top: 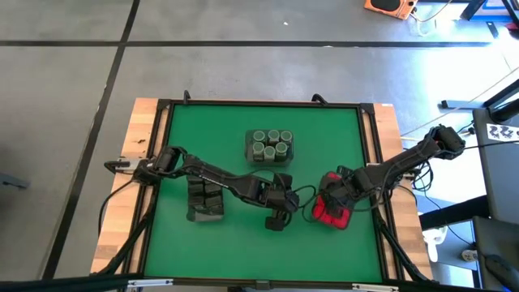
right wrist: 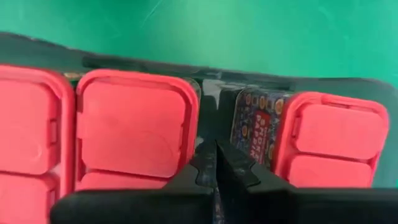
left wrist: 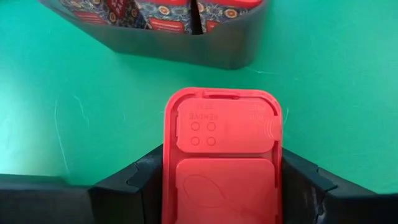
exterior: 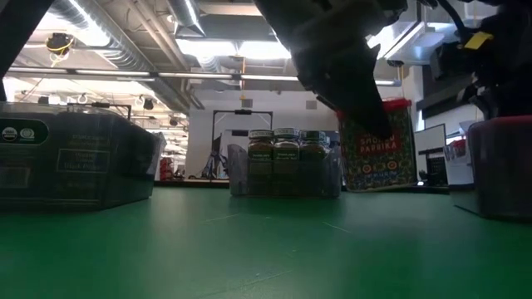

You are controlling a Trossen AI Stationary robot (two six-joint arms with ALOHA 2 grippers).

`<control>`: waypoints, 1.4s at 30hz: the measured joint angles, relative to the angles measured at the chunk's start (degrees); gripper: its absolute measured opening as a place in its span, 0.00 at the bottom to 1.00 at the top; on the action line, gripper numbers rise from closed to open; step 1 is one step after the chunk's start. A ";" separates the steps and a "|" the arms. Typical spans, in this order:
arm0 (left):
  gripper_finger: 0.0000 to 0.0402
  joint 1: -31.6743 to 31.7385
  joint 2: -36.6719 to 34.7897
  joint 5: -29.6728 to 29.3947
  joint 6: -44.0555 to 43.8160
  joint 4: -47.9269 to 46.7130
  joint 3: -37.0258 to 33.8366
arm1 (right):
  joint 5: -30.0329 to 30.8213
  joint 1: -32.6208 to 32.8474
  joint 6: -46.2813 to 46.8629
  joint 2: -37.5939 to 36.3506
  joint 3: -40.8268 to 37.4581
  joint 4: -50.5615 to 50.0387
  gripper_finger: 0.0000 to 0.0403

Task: Sort spices by type
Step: Put the red seasoning can into the right black bin

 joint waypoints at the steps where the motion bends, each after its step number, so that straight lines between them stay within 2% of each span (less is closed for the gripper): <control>1: 0.54 0.00 0.00 0.00 0.00 0.00 0.00 | -0.87 0.00 -0.48 0.00 0.00 0.05 0.01; 5: 0.54 0.02 0.00 -0.01 0.00 0.02 0.00 | -2.31 0.11 -1.18 0.00 0.00 0.33 0.01; 9: 0.54 0.02 0.00 0.00 0.01 0.17 0.00 | 2.25 0.13 -2.52 0.00 0.00 0.15 0.01; 11: 0.54 0.04 0.00 -0.02 0.00 0.17 0.00 | 2.33 0.09 -3.15 0.00 -0.31 0.93 0.01; 19: 0.54 0.07 0.00 -0.02 0.02 0.17 0.00 | -2.77 -2.27 -4.46 0.00 -5.87 9.21 0.01; 32: 0.54 0.04 0.00 0.00 0.06 0.23 0.00 | -10.97 -2.62 -9.11 0.00 -7.06 14.70 0.01; 38: 0.54 0.04 0.00 0.00 0.31 0.22 0.00 | -9.34 -2.45 -9.85 -0.15 -6.55 12.90 0.01; 42: 0.54 0.04 0.00 0.00 0.33 0.24 0.00 | -8.22 -2.43 -9.83 -0.27 -2.91 8.02 0.01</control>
